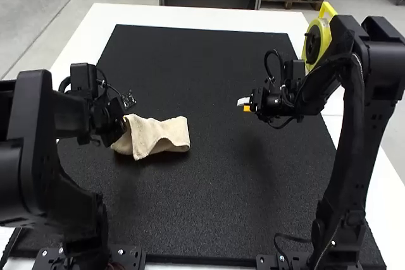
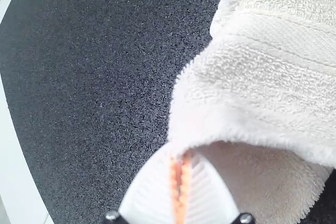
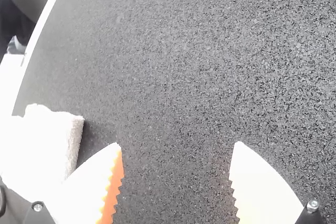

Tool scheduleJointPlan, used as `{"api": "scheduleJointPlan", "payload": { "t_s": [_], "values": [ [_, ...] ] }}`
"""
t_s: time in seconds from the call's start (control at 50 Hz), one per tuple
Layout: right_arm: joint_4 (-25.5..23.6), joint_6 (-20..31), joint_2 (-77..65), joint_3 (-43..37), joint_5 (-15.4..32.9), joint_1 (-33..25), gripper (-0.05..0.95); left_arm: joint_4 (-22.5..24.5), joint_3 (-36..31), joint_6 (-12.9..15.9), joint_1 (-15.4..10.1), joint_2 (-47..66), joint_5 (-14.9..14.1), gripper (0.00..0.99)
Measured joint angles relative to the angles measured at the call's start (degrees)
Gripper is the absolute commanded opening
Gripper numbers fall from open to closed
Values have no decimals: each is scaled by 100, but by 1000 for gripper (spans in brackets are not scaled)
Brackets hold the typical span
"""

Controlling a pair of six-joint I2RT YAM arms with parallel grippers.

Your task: Fold the towel.

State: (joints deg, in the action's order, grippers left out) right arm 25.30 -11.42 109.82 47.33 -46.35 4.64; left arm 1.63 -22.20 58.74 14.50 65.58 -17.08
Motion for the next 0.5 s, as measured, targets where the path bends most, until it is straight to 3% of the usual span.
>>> {"api": "scheduleJointPlan", "payload": {
  "t_s": [0.5],
  "values": [
    [-2,-17,0,0,2,0,489,1001,0,-247,0,656,0,26]
  ]
}}
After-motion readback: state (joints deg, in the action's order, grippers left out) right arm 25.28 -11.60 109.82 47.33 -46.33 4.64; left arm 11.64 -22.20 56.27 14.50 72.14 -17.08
